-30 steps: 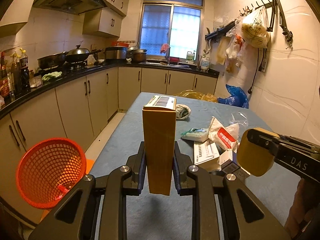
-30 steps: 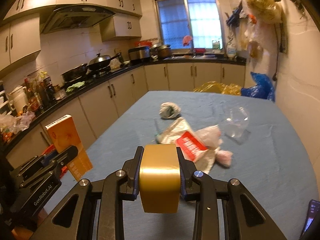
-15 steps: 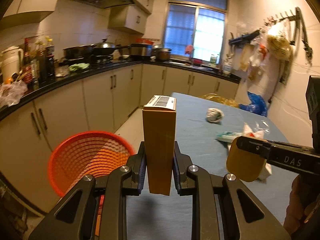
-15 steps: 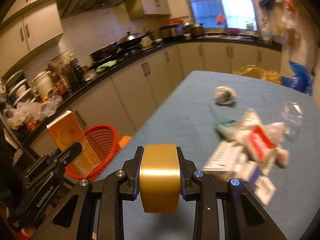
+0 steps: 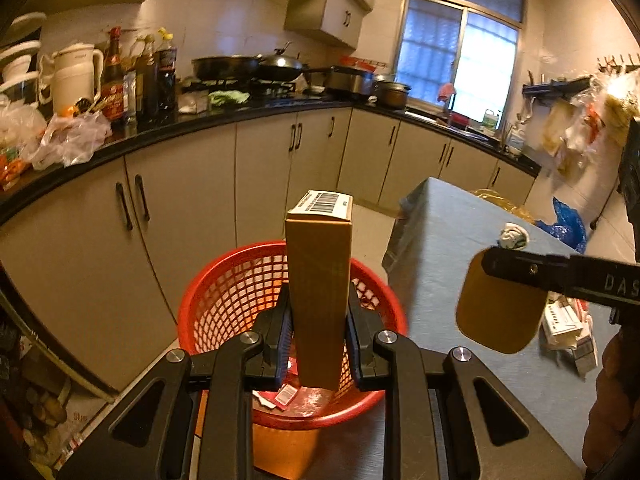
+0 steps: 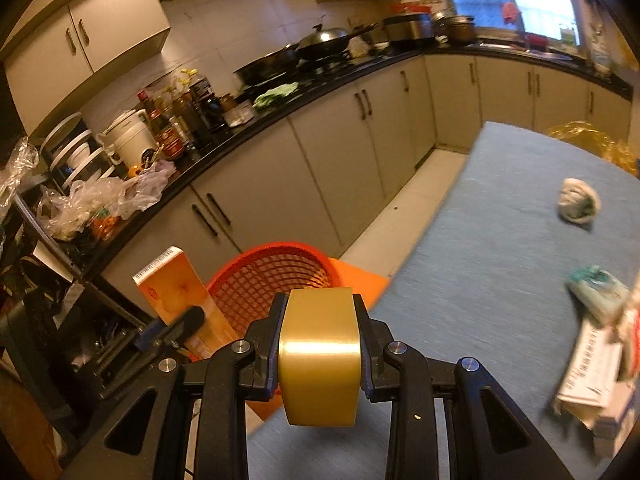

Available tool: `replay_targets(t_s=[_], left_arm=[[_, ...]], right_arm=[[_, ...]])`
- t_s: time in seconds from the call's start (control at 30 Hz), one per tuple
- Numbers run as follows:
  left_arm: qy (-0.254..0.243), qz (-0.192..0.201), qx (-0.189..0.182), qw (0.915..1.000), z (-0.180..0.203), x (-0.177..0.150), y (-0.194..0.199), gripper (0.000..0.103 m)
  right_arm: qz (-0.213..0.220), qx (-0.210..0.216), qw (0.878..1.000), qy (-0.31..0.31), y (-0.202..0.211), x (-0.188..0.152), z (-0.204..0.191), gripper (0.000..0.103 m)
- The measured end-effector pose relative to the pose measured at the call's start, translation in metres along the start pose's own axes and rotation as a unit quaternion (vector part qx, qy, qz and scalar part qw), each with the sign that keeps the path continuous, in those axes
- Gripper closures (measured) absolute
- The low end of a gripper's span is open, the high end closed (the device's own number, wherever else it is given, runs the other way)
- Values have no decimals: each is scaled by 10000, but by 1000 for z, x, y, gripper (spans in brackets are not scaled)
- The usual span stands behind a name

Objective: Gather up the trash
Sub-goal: 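Lift the orange box and tape roll and carry both toward the red basket, then open both grippers over the basket to drop the box and tape roll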

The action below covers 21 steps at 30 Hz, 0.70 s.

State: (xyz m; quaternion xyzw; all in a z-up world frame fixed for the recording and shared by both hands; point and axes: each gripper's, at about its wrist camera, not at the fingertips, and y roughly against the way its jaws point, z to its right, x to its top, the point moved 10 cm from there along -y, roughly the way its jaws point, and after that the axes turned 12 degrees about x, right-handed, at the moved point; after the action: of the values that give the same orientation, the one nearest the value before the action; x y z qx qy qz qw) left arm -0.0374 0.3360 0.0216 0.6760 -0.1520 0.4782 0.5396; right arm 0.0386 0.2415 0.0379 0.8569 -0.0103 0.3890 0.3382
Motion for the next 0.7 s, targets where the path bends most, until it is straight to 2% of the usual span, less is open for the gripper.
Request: replay_targets(t_s=[0.33, 0.7], left_arm=[[58, -345, 79, 9994, -14, -12, -29, 81], [103, -609, 135, 9980, -24, -19, -55, 81]], right_arm=[[-469, 291, 9984, -124, -64, 2, -15, 71], [-717, 253, 9967, -297, -98, -3, -4, 71]])
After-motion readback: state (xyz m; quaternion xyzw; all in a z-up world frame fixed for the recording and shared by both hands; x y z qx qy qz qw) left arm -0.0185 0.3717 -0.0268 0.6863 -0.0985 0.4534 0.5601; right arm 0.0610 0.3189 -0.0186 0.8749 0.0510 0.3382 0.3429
